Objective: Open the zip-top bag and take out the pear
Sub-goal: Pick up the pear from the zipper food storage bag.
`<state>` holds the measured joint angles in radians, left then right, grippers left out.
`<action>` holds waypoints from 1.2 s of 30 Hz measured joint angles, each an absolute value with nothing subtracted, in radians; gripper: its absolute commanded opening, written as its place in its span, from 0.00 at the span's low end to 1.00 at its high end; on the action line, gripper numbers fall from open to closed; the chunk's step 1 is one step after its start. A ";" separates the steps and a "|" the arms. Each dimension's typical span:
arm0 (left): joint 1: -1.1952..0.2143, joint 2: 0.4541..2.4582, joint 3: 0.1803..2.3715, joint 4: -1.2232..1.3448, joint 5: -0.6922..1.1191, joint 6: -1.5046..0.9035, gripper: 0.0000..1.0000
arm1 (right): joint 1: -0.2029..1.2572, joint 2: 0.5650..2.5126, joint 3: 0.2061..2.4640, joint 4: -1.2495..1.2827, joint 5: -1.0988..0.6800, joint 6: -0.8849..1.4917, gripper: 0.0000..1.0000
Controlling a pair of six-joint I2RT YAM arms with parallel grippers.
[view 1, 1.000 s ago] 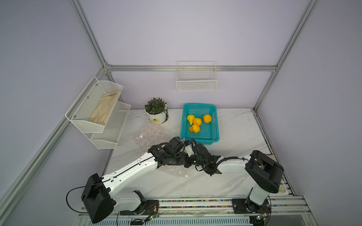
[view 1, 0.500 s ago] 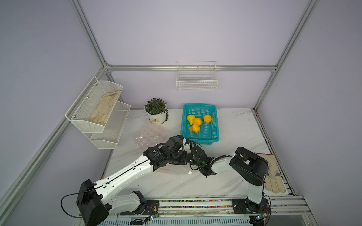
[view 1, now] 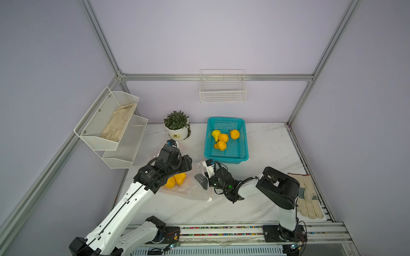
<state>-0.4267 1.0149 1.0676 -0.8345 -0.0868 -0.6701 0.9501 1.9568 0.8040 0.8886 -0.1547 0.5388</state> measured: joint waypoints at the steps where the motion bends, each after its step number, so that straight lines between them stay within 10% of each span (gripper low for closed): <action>1: -0.388 1.035 1.066 -0.852 -0.088 -0.663 0.57 | 0.950 1.957 0.804 0.888 -0.155 0.536 0.20; 21: -0.111 1.544 0.973 -0.820 -0.064 -0.493 0.37 | 0.964 1.956 0.825 0.833 -0.242 0.443 0.26; 36: -0.187 1.680 0.997 -0.779 0.075 -0.408 0.44 | 0.980 1.976 0.909 0.732 -0.144 0.290 0.68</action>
<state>-0.1871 1.6802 0.9970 -0.7788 0.0746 -0.4084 0.9802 1.9759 0.9092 0.7322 -0.1444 0.2901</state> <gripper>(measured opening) 0.426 0.635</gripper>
